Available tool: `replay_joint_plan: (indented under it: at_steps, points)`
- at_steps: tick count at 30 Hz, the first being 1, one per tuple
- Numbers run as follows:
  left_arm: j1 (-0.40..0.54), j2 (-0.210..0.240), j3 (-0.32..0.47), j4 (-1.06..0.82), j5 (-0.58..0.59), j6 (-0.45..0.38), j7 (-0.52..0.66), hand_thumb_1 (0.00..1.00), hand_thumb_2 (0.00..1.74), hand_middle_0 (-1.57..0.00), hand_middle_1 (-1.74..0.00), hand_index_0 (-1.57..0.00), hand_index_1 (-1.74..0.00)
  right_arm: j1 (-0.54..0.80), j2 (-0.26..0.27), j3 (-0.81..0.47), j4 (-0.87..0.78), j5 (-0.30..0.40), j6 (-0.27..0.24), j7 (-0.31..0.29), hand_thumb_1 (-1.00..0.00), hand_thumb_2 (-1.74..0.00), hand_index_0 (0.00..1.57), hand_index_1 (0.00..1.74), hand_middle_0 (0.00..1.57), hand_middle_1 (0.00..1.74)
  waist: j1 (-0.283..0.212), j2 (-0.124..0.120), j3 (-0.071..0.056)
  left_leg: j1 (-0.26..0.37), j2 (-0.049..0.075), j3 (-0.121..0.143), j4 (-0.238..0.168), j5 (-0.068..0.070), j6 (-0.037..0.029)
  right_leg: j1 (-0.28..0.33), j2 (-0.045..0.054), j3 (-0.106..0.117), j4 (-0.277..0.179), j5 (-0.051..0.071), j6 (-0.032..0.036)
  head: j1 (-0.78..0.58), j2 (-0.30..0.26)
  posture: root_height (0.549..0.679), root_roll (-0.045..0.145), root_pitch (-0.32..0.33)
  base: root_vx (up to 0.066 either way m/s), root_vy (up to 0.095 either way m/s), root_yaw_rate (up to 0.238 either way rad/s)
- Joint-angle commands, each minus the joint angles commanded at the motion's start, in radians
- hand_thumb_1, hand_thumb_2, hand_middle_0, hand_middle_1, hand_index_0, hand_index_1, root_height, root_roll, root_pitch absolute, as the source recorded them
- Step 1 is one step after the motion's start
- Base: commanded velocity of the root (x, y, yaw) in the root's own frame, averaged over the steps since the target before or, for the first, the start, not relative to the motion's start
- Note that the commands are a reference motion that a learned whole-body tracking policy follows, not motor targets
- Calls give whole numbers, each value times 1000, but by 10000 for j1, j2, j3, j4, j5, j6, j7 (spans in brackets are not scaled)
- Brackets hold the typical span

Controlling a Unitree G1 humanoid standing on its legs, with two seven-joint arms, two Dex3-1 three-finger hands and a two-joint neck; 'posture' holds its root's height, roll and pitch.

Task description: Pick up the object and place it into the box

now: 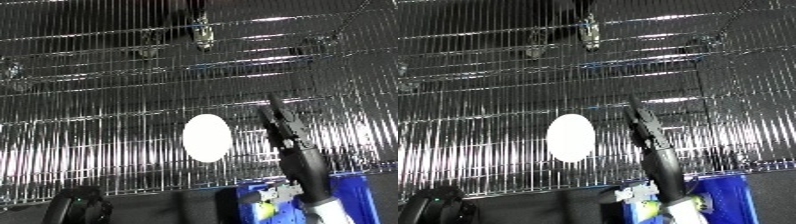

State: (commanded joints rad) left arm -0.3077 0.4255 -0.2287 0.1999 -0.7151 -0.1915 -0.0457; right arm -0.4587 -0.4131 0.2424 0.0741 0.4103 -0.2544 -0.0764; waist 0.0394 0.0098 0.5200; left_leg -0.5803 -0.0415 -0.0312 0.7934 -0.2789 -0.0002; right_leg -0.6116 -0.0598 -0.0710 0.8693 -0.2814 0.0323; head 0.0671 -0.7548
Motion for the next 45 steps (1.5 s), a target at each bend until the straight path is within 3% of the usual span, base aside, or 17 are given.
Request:
replay_joint_plan:
  at_steps: [2, 6, 16, 21, 33, 39, 45]
  points:
    - [-71, -13, -75, 113, 14, -101, -36, 1000, 1740, -1570, -1740, -1570, -1740, -96, -78, 35, 131, -33, -48, -32, 0, 0, 0, 0, 0, 0, -3, 6, 0, -124, -16, 58, 115, -84, 37, -130, 5, 1, 57, -27, -15, 119, 696, 624, 57, 85, -16, 43, 52]
    - [-295, -15, -214, 116, 99, -180, -59, 1000, 1740, -1570, -1740, -1570, -1740, -610, -267, 128, 172, -73, -91, -351, 0, 0, 0, 0, 0, 0, 48, 67, 0, -629, -46, 141, 470, -245, 121, -684, 3, -17, 411, -90, -38, 338, 1334, 617, 53, 111, -56, 22, 45]
    - [-754, -35, -331, 110, 65, -59, 109, 1000, 1740, -1570, -1740, -1570, -1740, -1440, -436, 212, 266, -12, 159, -489, 0, 0, 0, 0, 0, 0, 121, 204, 0, -1668, -83, 203, 1240, -543, 241, -1811, 68, 14, 1233, -260, -40, 648, 2160, 602, 42, 161, -33, 23, 14]
    - [-920, -63, -381, 201, 71, -51, 97, 1000, 1740, -1570, -1740, -1570, -1740, -1775, -487, 323, 668, 83, 163, -473, 0, 0, 0, 0, 0, 0, 196, 250, 0, -1805, -107, 198, 1287, -575, 273, -1988, 52, -5, 1303, -259, -20, 850, 2401, 600, 39, 171, 8, 14, 22]
    - [-1186, 1, -491, 363, -65, -56, 33, 1000, 1740, -1570, -1740, -1570, -1740, -2393, -546, 518, 1326, 162, 143, -427, 0, 0, 0, 0, 0, 0, 293, 318, 0, -1921, -135, 163, 1361, -605, 272, -2104, 22, -49, 1359, -260, -9, 1027, 2491, 598, 37, 178, 6, 1, 19]
    - [-1458, 25, -761, 427, -189, -6, 76, 1000, 1740, -1570, -1740, -1570, -1740, -3423, -502, 1116, 2239, 127, 618, -376, 0, 0, 0, 0, 0, 0, 635, 518, 0, -2039, -262, 145, 1461, -637, 310, -2279, -8, -119, 1526, -342, -104, 1811, 2613, 595, 40, 183, 31, -2, 117]
    - [-1624, 84, -781, 402, -307, 28, 86, 1000, 1740, -1570, -1740, -1570, -1740, -4046, -348, 1512, 2975, 202, 835, -159, -300, -522, 471, 522, 471, 522, 707, 611, 0, -2252, -314, 130, 1504, -636, 338, -2530, 27, -142, 1622, -373, -150, 2086, 2655, 593, 42, 200, 2, 0, 60]
